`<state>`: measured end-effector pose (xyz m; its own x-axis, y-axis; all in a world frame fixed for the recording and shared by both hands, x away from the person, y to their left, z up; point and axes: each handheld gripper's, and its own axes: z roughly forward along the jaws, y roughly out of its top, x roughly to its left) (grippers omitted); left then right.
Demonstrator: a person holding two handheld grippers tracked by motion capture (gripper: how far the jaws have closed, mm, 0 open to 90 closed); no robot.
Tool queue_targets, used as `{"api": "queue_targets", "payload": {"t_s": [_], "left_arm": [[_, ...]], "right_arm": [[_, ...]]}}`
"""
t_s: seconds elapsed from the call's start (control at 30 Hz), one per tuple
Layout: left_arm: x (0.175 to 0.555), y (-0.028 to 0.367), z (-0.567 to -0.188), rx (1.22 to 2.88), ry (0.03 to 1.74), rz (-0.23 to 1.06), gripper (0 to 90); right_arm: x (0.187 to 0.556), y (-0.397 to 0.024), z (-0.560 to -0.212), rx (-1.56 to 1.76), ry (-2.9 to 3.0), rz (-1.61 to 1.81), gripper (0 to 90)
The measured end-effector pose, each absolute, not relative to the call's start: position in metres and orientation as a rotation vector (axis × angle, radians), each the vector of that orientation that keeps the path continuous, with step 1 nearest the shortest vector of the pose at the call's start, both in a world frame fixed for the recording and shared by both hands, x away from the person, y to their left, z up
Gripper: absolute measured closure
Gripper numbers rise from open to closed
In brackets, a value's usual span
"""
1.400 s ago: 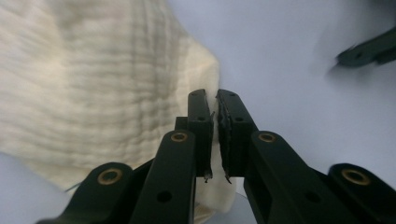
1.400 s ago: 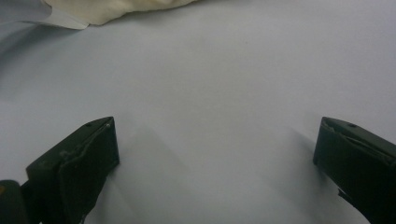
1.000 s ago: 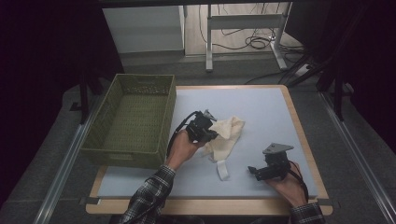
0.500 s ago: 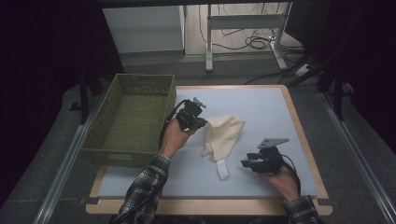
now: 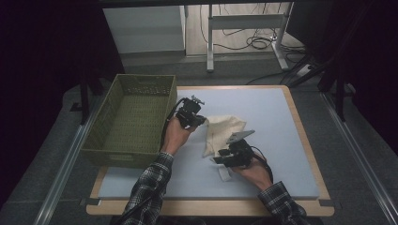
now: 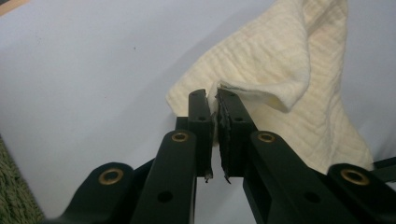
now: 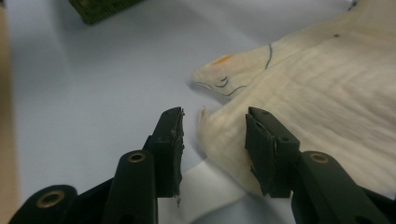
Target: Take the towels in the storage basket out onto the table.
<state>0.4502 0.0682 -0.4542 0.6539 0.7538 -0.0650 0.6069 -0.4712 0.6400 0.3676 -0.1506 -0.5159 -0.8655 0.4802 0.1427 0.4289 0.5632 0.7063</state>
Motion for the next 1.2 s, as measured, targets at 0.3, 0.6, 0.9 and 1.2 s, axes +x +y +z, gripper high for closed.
{"api": "queue_targets", "payload": {"t_s": [0.3, 0.6, 0.9, 1.2], "left_arm": [[0.451, 0.069, -0.455, 2.221, 1.046, 0.298, 84.8], [0.450, 0.072, -0.444, 2.202, 1.036, 0.338, 84.8], [0.464, 0.066, -0.448, 2.215, 1.068, 0.375, 84.8], [0.488, 0.052, -0.455, 2.212, 1.139, 0.462, 84.6]], "right_arm": [[0.366, -0.141, -0.523, 0.739, 2.695, 1.075, 85.4], [0.372, -0.191, -0.482, 0.792, 2.566, 1.192, 85.6], [0.407, -0.255, -0.458, 0.990, 2.400, 1.211, 85.5], [0.442, -0.291, -0.437, 1.109, 2.286, 1.187, 85.5]]}}
